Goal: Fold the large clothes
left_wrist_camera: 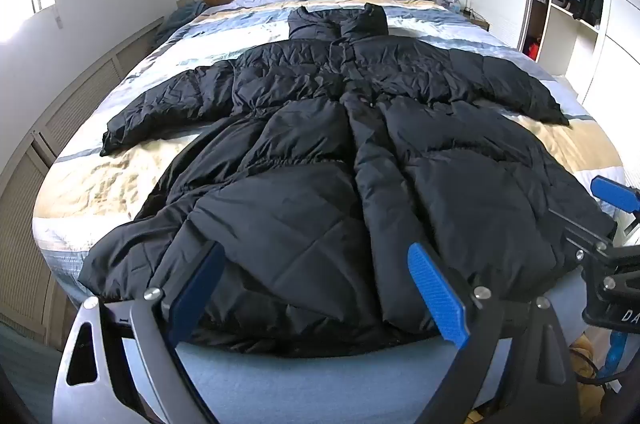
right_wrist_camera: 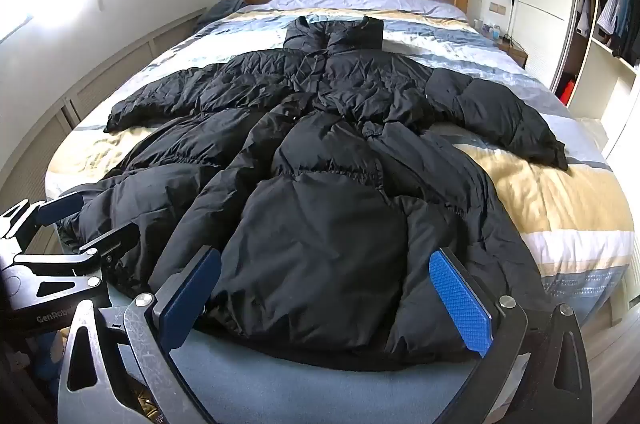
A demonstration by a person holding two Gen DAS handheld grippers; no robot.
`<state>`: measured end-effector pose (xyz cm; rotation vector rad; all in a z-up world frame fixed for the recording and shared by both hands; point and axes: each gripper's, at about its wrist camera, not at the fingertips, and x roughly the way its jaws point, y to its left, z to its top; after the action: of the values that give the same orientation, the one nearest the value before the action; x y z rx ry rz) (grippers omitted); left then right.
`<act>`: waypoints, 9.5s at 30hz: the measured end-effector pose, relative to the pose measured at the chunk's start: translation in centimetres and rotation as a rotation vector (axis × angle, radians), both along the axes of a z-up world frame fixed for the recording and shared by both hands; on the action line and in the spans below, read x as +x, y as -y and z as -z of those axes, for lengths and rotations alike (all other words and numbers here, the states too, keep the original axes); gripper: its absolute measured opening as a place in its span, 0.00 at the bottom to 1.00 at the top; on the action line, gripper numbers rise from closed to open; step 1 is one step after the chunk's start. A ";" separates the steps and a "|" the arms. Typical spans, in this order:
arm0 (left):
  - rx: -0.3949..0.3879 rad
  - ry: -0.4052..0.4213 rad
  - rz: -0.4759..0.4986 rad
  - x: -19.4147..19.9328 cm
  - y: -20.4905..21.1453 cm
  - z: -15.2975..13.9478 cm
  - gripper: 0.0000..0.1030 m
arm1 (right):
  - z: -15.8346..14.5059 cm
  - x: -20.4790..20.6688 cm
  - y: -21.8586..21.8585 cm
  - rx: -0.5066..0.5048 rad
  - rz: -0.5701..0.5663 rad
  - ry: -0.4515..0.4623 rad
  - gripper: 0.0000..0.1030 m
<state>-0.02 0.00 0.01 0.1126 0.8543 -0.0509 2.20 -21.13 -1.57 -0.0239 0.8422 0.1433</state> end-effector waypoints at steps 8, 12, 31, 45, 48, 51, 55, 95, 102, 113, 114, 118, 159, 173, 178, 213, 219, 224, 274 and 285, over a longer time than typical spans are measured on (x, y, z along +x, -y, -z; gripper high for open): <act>-0.001 -0.002 0.002 -0.1 0.1 0.0 0.91 | -0.3 -0.1 -0.3 -0.008 0.000 0.009 0.99; -0.002 -0.006 -0.002 0.0 0.0 0.0 0.91 | -0.2 0.1 -0.1 0.000 0.000 -0.001 0.99; -0.006 -0.020 0.001 -0.2 0.4 1.3 0.91 | 0.5 0.5 0.1 0.005 -0.004 -0.015 0.99; -0.004 -0.042 0.004 0.4 0.5 1.8 0.91 | 0.7 0.6 -0.3 0.003 -0.007 -0.030 0.99; -0.004 -0.045 0.004 0.5 0.5 1.9 0.91 | 0.9 0.8 -0.3 0.004 -0.009 -0.037 0.99; -0.004 -0.052 0.005 0.7 0.4 2.1 0.91 | 1.0 0.9 -0.3 0.006 -0.014 -0.044 0.99; -0.001 -0.061 0.006 0.9 0.4 2.1 0.91 | 1.2 1.0 -0.3 0.011 -0.015 -0.051 0.99; 0.022 0.179 -0.028 10.1 -3.3 -7.8 0.91 | -8.9 8.6 3.0 0.041 0.004 0.148 0.99; 0.089 0.261 -0.083 15.2 -5.2 -12.2 0.91 | -15.2 12.7 5.5 0.051 0.060 0.327 0.99; 0.084 0.259 -0.229 24.9 -7.9 -13.0 0.91 | -13.5 21.1 11.1 0.132 0.248 0.312 0.99; 0.081 0.249 -0.237 25.4 -8.0 -12.6 0.91 | -12.6 22.0 11.8 0.145 0.268 0.292 0.99; 0.052 0.186 -0.245 27.8 -8.5 -10.1 0.91 | -8.3 24.9 14.6 0.173 0.347 0.210 0.99; 0.109 -0.085 -0.225 33.4 -4.7 2.0 0.91 | 15.4 25.3 41.3 0.838 0.796 0.068 0.34; 0.017 -0.023 -0.244 30.5 -6.4 -0.5 0.91 | 2.5 27.4 35.4 0.732 0.549 0.259 0.12; -0.033 -0.028 -0.217 28.8 -7.4 -1.5 0.91 | -2.3 28.4 30.6 0.689 0.404 0.298 0.12; -0.172 0.017 -0.260 18.3 -16.1 -1.1 0.91 | 4.6 25.7 -1.7 0.174 -0.116 -0.162 0.19; -0.111 0.060 -0.259 17.2 -15.8 -1.9 0.91 | 5.2 24.7 -3.0 0.137 -0.151 -0.192 0.53; -0.092 0.054 -0.215 16.8 -14.1 -2.7 0.91 | 4.4 22.8 -3.3 0.168 -0.206 -0.170 0.55; 0.052 -0.115 -0.113 33.7 7.4 5.5 0.91 | 7.2 35.4 14.6 0.159 -0.066 -0.035 0.62; 0.079 -0.200 -0.089 32.0 7.4 8.1 0.91 | 7.3 31.6 11.3 0.234 -0.127 -0.082 0.63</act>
<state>31.95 -7.43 -8.09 0.1457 1.0604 0.0561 33.81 -32.47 -8.87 0.1488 0.9019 0.3638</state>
